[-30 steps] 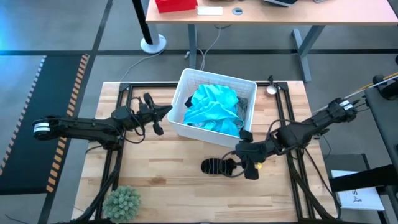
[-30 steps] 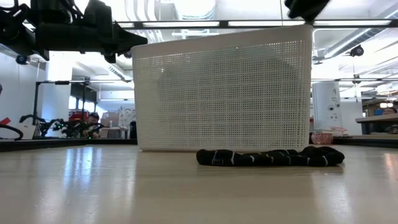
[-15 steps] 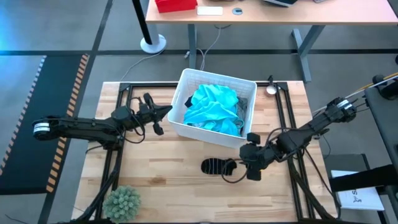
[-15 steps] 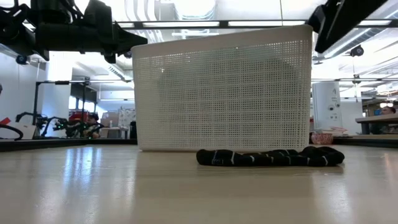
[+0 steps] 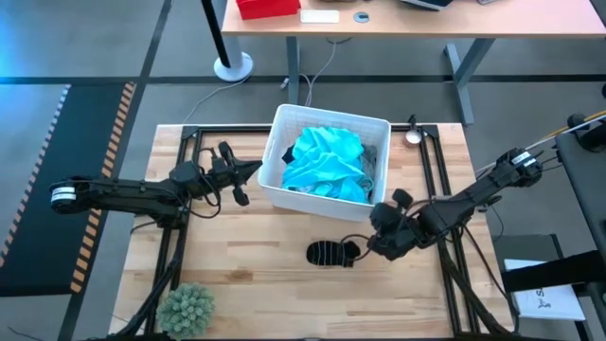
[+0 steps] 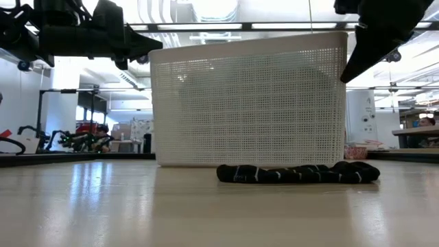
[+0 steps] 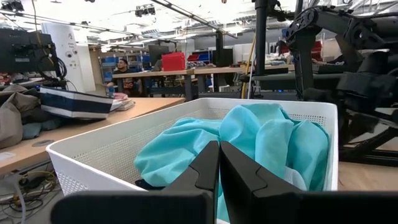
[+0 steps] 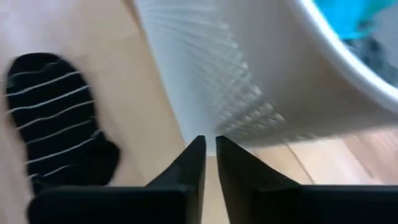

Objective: Sort clothes
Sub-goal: Put the black socks into the white bin

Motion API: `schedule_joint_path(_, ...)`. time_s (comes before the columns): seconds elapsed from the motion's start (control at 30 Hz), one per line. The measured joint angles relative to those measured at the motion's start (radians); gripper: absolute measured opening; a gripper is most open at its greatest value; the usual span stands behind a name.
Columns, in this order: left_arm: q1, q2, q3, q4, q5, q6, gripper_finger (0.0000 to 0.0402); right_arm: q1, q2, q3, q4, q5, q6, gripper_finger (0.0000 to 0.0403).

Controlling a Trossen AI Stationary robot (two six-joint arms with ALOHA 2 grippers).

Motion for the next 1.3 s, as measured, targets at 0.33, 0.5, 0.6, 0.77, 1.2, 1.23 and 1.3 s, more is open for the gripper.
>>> schedule_joint_path(0.33,0.000,0.000,0.000,0.000,0.000,0.000,0.0000,-0.005,-0.001,0.005,-0.113,0.040,0.113,0.0008)
schedule_joint_path(0.5,0.000,0.000,0.000,0.001,0.000,0.000,0.0000,-0.005,-0.002,0.047,-0.111,-0.044,0.020,0.0009)
schedule_joint_path(0.6,0.000,0.000,0.000,0.000,0.000,0.000,0.0000,-0.003,-0.003,0.072,-0.102,-0.177,-0.048,0.0008)
schedule_joint_path(0.77,0.000,0.000,0.000,0.000,0.000,0.001,0.0000,0.038,-0.003,0.078,-0.038,-0.344,-0.150,0.0009)
schedule_joint_path(1.2,0.000,0.000,0.000,0.000,0.000,0.007,0.0000,0.135,0.032,-0.015,0.371,-0.357,-0.206,0.0009)
schedule_joint_path(1.23,0.000,0.000,0.000,0.000,0.000,0.006,0.0000,0.135,0.045,-0.025,0.412,-0.371,-0.206,0.0009)
schedule_joint_path(1.3,0.000,0.000,0.000,-0.001,0.000,0.005,0.0000,0.135,0.075,-0.044,0.455,-0.386,-0.196,0.0009)
